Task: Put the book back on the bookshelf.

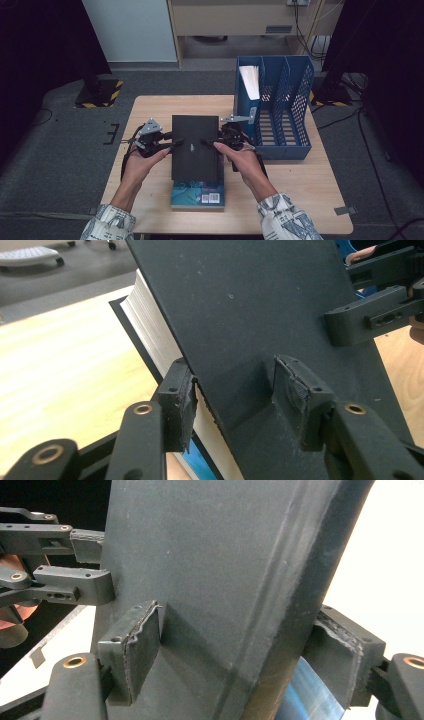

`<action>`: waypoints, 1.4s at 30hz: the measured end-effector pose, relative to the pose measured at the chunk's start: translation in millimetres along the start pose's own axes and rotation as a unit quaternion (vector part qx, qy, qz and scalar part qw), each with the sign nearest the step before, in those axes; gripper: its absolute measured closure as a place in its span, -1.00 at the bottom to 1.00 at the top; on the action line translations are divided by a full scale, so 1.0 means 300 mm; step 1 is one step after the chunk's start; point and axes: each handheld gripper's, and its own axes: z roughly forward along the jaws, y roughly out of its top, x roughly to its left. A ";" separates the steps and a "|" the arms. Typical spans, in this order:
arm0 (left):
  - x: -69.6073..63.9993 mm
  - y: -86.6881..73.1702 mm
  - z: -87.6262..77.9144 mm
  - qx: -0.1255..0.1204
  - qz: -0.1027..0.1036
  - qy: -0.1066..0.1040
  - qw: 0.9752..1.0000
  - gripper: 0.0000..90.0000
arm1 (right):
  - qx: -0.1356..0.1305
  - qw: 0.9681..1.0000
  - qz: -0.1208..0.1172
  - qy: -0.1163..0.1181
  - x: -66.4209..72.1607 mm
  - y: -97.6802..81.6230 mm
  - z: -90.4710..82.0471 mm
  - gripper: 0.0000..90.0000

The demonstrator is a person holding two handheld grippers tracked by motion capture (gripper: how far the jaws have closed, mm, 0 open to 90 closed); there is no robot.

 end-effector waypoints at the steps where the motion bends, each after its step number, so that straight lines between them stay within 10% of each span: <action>1: 0.005 0.008 0.003 -0.001 0.002 0.003 1.000 0.16 | -0.001 1.000 0.000 -0.001 -0.002 0.005 0.001 -0.43; 18: -0.038 0.022 -0.053 -0.028 0.029 0.021 0.999 0.32 | -0.037 0.998 -0.042 -0.013 0.025 0.025 -0.035 -0.37; 42: -0.172 -0.133 -0.207 -0.081 0.023 -0.023 0.996 0.27 | -0.087 0.984 -0.156 -0.015 0.184 -0.115 -0.193 -0.32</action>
